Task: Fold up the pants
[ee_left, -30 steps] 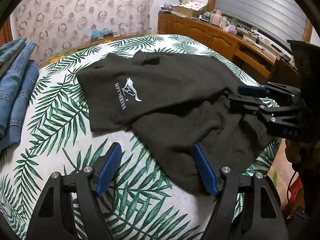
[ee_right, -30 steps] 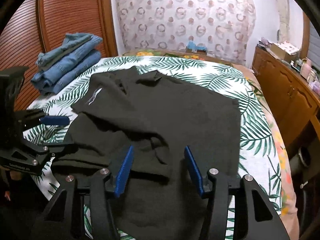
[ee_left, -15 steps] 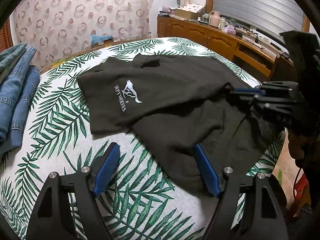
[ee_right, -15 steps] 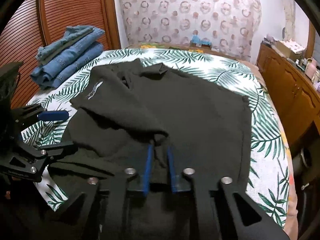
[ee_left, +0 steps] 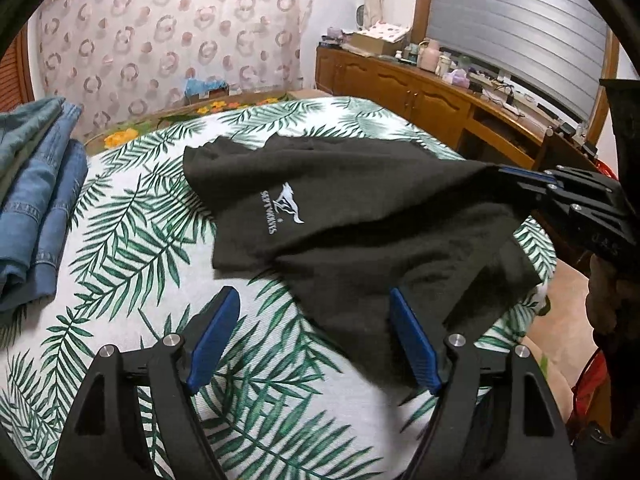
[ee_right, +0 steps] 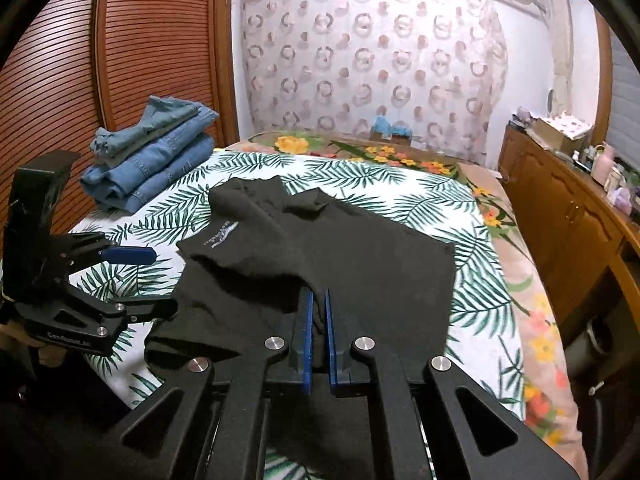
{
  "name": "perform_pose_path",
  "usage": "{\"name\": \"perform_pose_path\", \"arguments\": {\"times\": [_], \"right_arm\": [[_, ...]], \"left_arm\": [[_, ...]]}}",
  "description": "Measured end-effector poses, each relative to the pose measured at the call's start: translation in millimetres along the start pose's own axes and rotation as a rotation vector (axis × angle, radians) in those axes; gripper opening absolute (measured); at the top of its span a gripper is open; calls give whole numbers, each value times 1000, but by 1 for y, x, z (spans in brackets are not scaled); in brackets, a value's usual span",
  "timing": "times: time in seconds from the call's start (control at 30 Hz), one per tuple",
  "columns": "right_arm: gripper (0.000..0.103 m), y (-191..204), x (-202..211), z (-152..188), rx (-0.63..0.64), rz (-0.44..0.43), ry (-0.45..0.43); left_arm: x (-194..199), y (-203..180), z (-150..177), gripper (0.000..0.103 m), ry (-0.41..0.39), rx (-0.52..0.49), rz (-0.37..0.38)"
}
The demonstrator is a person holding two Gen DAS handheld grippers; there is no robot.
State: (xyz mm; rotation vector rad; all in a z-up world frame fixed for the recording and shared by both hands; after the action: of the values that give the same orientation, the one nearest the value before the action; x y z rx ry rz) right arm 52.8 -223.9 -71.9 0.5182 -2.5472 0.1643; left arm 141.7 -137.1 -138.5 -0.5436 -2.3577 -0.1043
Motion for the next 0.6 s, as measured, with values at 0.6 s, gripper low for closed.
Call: {"name": "perform_pose_path", "arguments": {"times": [0.6], "right_arm": [[5,-28,39,41,-74,85,30]], "left_arm": [[0,-20,3,78,-1,-29,19]]}}
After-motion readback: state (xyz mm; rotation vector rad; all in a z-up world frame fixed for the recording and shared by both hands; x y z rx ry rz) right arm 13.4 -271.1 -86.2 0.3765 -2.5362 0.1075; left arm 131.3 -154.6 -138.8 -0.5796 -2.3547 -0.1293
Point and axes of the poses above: each gripper's, at about its wrist camera, not at the fingertips, and x roughly against the way its jaws point, y to its left, z to its underside, the point moved 7 cm from there along -x, roughly the way its jaws point, and after that the axes turned 4 degrees about -y, right-handed, at the moved point
